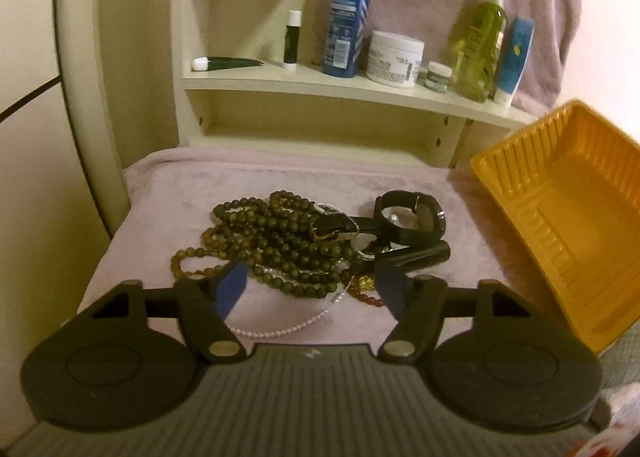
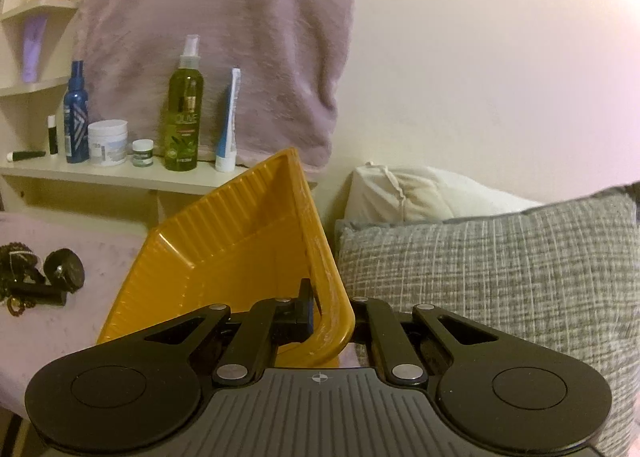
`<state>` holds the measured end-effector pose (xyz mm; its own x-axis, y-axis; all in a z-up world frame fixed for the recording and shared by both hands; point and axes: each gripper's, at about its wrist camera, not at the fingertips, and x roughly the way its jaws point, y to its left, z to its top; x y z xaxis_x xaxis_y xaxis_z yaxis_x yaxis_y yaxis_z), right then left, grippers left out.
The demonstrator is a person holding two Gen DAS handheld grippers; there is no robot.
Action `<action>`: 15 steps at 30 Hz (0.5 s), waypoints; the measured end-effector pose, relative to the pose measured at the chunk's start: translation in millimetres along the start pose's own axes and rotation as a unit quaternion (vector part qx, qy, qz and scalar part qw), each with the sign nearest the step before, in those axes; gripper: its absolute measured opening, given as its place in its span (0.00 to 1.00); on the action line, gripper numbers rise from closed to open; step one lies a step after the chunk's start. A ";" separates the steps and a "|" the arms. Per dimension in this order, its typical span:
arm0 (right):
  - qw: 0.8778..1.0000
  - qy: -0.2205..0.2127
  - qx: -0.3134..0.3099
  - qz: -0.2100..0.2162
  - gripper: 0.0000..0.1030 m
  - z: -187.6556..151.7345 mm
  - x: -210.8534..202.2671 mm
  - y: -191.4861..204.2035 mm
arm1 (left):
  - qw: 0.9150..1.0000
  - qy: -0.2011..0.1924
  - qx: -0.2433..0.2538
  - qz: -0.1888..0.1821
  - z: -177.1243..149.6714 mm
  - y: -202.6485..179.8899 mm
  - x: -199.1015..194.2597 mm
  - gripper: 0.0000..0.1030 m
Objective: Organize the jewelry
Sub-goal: 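Grasp the black cylindrical jewelry piece with the left gripper while the right gripper holds the tray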
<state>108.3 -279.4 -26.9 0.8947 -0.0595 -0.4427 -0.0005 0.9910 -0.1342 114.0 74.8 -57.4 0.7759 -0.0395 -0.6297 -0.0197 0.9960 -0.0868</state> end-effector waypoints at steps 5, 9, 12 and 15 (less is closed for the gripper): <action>1.000 0.000 -0.011 -0.003 0.06 2.3 -1.0 2.5 | 0.999 0.007 0.043 -0.001 3.8 -0.3 9.4 0.45; 1.000 0.000 -0.015 -0.005 0.07 3.3 -1.1 4.6 | 0.998 0.008 0.070 -0.004 5.1 -0.9 12.7 0.33; 1.000 0.001 -0.015 -0.003 0.06 3.4 -0.7 4.4 | 0.996 0.007 0.082 -0.015 4.5 -5.9 10.9 0.29; 1.000 0.001 -0.015 -0.001 0.06 3.6 -0.3 2.8 | 0.994 -0.004 0.100 -0.049 4.4 -17.9 7.8 0.29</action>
<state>109.6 -276.2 -24.0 0.8935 -0.0612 -0.4448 -0.0129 0.9867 -0.1617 123.1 57.0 -57.4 0.7726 -0.1369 -0.6199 0.1812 0.9834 0.0087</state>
